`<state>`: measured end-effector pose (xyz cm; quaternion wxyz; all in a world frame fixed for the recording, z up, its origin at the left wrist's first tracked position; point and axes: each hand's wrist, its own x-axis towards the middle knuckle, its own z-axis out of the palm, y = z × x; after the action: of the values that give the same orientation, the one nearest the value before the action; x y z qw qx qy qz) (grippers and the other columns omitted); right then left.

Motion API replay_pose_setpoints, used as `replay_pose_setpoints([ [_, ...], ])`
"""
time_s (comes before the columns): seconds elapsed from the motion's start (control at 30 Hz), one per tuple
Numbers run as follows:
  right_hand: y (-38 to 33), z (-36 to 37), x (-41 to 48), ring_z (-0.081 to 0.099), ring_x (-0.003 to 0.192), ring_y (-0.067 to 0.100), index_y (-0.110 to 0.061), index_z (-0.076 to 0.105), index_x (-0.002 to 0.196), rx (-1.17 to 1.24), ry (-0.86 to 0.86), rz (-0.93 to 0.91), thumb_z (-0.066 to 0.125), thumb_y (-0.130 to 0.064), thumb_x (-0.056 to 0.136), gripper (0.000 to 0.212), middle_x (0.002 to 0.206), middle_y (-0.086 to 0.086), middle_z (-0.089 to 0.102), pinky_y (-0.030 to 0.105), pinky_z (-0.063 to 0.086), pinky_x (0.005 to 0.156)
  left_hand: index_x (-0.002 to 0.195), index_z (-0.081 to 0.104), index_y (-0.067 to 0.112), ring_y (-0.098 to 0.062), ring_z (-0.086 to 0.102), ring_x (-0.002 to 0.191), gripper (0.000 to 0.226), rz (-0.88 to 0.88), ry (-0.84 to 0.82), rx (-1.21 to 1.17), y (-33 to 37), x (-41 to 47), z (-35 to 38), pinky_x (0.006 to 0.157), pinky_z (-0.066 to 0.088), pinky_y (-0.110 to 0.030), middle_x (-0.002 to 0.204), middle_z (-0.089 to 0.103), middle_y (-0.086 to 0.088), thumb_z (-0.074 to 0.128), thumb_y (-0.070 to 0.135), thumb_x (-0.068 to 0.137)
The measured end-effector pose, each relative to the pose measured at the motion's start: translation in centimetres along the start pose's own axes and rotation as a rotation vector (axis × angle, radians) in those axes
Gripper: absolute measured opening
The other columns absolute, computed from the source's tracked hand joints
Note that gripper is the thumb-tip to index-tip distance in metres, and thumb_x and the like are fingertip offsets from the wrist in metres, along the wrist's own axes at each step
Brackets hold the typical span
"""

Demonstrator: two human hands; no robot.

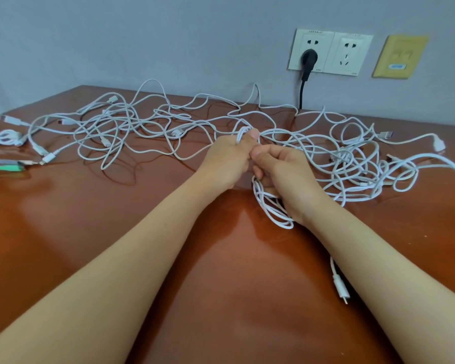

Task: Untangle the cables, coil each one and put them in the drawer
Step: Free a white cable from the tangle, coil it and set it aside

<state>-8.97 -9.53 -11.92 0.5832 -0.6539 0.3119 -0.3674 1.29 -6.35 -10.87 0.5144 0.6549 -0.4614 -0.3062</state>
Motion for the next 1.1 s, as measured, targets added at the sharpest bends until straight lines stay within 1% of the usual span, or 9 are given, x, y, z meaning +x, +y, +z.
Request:
replay_pose_setpoints([
  [0.13,-0.3,0.3,-0.1,0.025,0.029,0.003,0.000,0.055,0.079,0.019,0.032,0.047,0.047,-0.006,0.092,0.016,0.043,-0.004,0.048,0.014,0.021,0.031,0.071,0.061,0.019,-0.003,0.035,0.027,0.039,0.034,0.107,0.024,0.1,0.2,-0.2,0.044,0.027,-0.023,0.029,0.039,0.009,0.038,0.031,0.100],
  [0.4,-1.0,0.5,-0.4,0.025,0.030,0.005,-0.012,0.053,0.067,-0.070,-0.050,0.124,0.051,-0.021,0.092,0.027,0.043,0.001,0.045,0.014,0.020,0.031,0.059,0.047,0.021,-0.012,0.032,0.044,0.044,0.013,0.265,-0.128,0.1,0.8,-0.5,0.048,0.025,-0.027,0.030,0.036,0.008,0.036,0.031,0.101],
  [0.5,-1.3,0.4,-0.5,0.034,0.033,0.007,-0.012,0.056,0.061,-0.300,-0.003,0.028,0.055,-0.024,0.089,0.031,0.039,-0.001,0.046,0.018,0.029,0.038,0.061,0.045,0.019,-0.012,0.028,0.038,0.044,-0.013,0.314,-0.208,-0.1,1.2,-1.2,0.044,0.020,-0.024,0.027,0.031,0.007,0.033,0.031,0.101],
  [0.6,-1.5,0.1,-0.4,0.057,0.060,0.020,-0.013,0.055,0.063,-0.780,0.121,-0.183,0.052,-0.037,0.091,0.037,0.056,0.003,0.057,0.028,0.040,0.061,0.066,0.040,0.018,-0.007,0.024,0.023,0.039,-0.101,0.369,-0.322,0.0,1.3,-2.0,0.034,0.018,-0.011,0.025,0.027,0.010,0.029,0.028,0.102],
  [0.77,-0.4,-0.3,-0.7,0.056,0.097,0.034,-0.019,0.057,0.091,-1.182,0.205,-0.281,0.035,-0.043,0.097,0.033,0.094,0.010,0.065,0.033,0.031,0.068,0.070,0.037,0.014,-0.007,0.040,0.024,0.037,-0.141,0.453,-0.498,-0.4,1.8,-3.3,0.029,0.031,-0.012,0.029,0.040,0.007,0.026,0.025,0.104],
  [0.87,-0.3,0.2,-0.9,0.056,0.102,0.035,-0.020,0.057,0.106,-1.269,0.193,-0.311,0.033,-0.040,0.098,0.032,0.105,0.012,0.065,0.034,0.034,0.071,0.071,0.037,0.010,-0.015,0.061,0.045,0.037,-0.197,0.373,-0.759,-0.2,1.8,-3.4,0.048,0.053,-0.022,0.062,0.056,-0.008,0.027,0.025,0.104],
  [0.93,-0.3,0.3,-1.1,0.056,0.102,0.035,-0.021,0.056,0.109,-1.318,0.171,-0.331,0.032,-0.040,0.099,0.032,0.105,0.011,0.064,0.034,0.032,0.069,0.069,0.037,0.008,-0.018,0.064,0.062,0.037,-0.248,0.264,-1.075,0.0,1.6,-3.6,0.064,0.055,-0.027,0.070,0.054,-0.010,0.027,0.016,0.104],
  [1.0,-0.2,0.4,-1.2,0.057,0.100,0.035,-0.022,0.057,0.106,-1.335,0.149,-0.350,0.033,-0.040,0.099,0.031,0.103,0.010,0.065,0.033,0.030,0.067,0.064,0.037,0.009,-0.013,0.056,0.045,0.037,-0.278,0.206,-1.268,-0.3,1.7,-4.2,0.050,0.053,-0.021,0.054,0.048,-0.003,0.026,0.005,0.100],
  [1.1,0.0,0.8,-1.3,0.056,0.101,0.034,-0.023,0.057,0.105,-1.315,0.099,-0.347,0.033,-0.040,0.099,0.031,0.102,0.008,0.065,0.033,0.031,0.067,0.062,0.030,0.018,-0.006,0.025,0.023,0.038,-0.284,0.192,-1.176,-0.7,1.9,-4.7,0.030,0.023,-0.009,0.034,0.029,0.007,0.021,0.007,0.097],
])
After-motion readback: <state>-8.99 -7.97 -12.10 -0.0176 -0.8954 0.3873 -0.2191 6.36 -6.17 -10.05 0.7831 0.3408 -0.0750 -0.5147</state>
